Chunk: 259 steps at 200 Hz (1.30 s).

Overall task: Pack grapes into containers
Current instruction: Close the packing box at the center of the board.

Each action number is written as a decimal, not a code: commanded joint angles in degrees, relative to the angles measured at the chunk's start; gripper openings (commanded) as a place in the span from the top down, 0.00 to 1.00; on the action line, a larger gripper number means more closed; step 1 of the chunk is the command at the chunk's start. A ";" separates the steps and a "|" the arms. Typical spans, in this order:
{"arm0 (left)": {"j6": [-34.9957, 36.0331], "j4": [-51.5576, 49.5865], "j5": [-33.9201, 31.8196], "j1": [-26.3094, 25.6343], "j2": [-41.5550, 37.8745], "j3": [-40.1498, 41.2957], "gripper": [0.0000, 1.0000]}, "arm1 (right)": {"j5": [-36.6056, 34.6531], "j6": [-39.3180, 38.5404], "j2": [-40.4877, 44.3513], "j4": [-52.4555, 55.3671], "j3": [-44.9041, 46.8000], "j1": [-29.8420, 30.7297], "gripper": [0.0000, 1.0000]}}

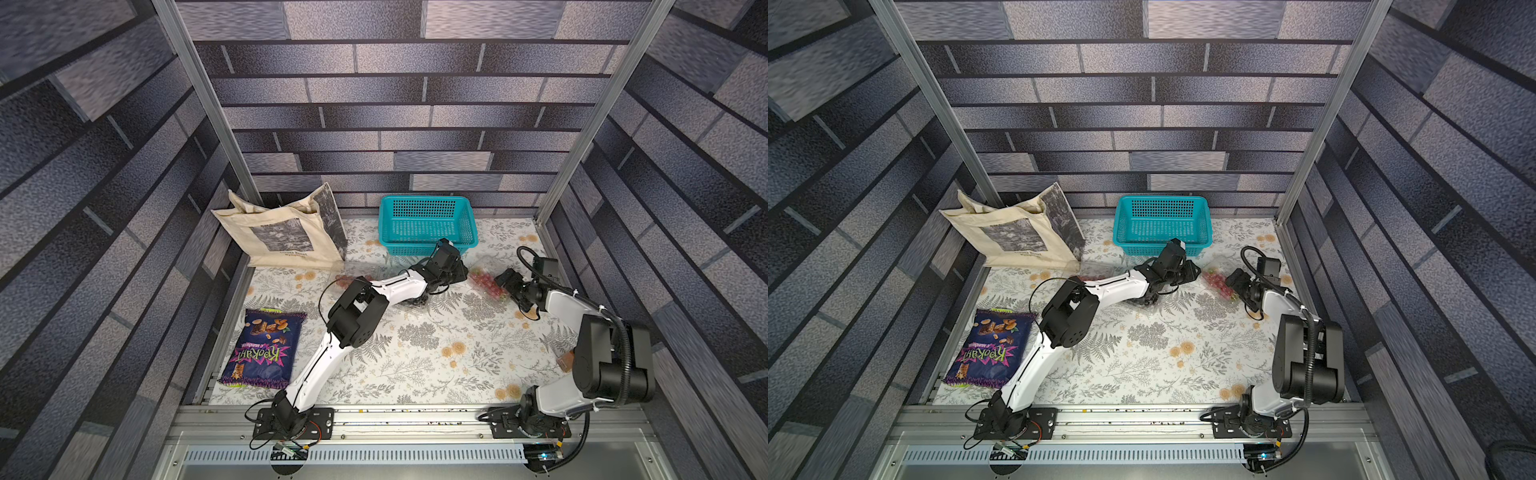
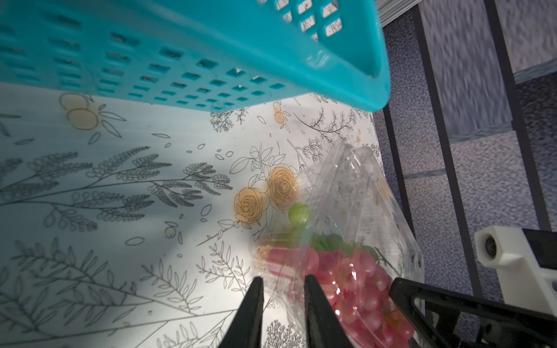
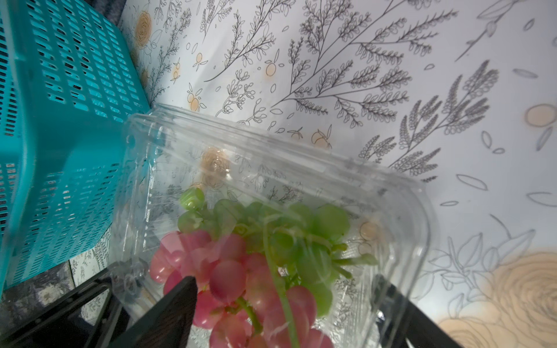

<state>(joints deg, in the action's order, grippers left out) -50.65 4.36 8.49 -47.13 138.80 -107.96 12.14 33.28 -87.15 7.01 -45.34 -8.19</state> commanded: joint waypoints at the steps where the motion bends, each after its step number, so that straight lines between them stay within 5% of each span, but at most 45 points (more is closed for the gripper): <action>1: -0.73 0.98 -0.64 -0.77 1.10 -0.03 0.75 | -1.01 -1.46 -1.62 2.68 0.87 -0.16 0.09; 234: -2.23 5.48 -1.37 -2.02 1.21 3.24 0.92 | -2.37 -2.25 -2.63 3.09 0.03 1.59 0.09; 259: -1.14 4.95 -1.86 -1.88 0.16 3.60 0.86 | -2.14 -2.25 -2.19 3.43 -0.32 1.60 0.09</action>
<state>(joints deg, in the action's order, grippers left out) -52.82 10.98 6.46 -47.70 139.37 -105.82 11.16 32.45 -88.07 6.13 -45.65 -7.35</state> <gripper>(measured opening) 0.100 0.906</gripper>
